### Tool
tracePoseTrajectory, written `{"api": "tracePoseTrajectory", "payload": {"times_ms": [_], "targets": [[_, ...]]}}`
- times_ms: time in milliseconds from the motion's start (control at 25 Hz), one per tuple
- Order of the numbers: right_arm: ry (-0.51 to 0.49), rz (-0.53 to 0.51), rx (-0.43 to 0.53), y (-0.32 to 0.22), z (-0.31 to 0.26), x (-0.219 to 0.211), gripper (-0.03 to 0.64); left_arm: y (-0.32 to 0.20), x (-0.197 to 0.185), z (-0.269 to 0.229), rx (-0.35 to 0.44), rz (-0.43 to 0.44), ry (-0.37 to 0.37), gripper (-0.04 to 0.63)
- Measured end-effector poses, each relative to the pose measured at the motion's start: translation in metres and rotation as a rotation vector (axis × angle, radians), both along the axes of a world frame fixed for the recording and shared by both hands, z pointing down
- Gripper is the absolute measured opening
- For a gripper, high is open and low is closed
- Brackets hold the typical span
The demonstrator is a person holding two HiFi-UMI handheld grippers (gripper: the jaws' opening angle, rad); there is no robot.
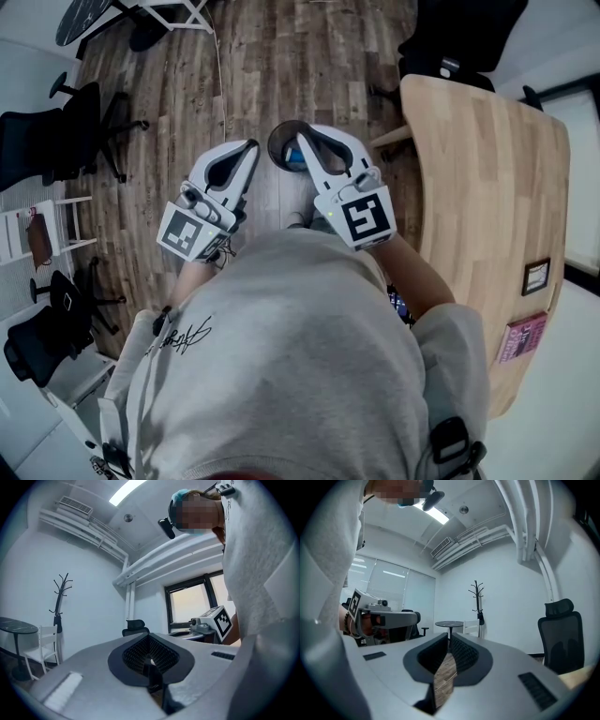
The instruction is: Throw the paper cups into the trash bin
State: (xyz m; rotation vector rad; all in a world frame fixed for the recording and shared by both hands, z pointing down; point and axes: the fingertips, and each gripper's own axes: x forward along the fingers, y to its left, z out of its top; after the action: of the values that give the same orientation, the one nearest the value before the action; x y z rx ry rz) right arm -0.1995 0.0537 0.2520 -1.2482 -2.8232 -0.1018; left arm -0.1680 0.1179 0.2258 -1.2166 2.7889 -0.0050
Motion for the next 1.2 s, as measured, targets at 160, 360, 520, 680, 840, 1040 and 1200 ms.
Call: {"api": "tracePoseTrajectory", "payload": {"times_ms": [160,360,520,680,840,1040,1200], "targets": [[0.006,0.019,-0.006,-0.005,0.000,0.003,0.023,-0.001,0.003,0.001,-0.014,0.000,-0.004,0.003],[0.010,0.035,-0.011,-0.008,-0.002,0.004,0.009,-0.004,0.006,0.000,-0.008,0.005,-0.010,0.003],[0.006,0.045,-0.020,-0.008,-0.003,0.008,0.008,-0.005,0.010,0.001,-0.007,0.009,-0.009,0.003],[-0.003,0.043,-0.041,-0.008,-0.007,0.009,0.008,-0.007,0.012,-0.005,0.030,0.022,-0.015,0.003],[-0.027,0.021,-0.052,-0.003,-0.011,0.014,0.008,-0.002,0.011,0.002,-0.005,0.001,-0.007,0.003],[-0.002,0.030,-0.059,-0.004,-0.007,0.014,0.008,-0.002,0.012,0.002,-0.004,-0.004,-0.006,0.003],[0.002,0.028,-0.065,-0.003,-0.006,0.013,0.008,0.000,0.011,0.003,-0.005,-0.007,-0.003,0.003]]}}
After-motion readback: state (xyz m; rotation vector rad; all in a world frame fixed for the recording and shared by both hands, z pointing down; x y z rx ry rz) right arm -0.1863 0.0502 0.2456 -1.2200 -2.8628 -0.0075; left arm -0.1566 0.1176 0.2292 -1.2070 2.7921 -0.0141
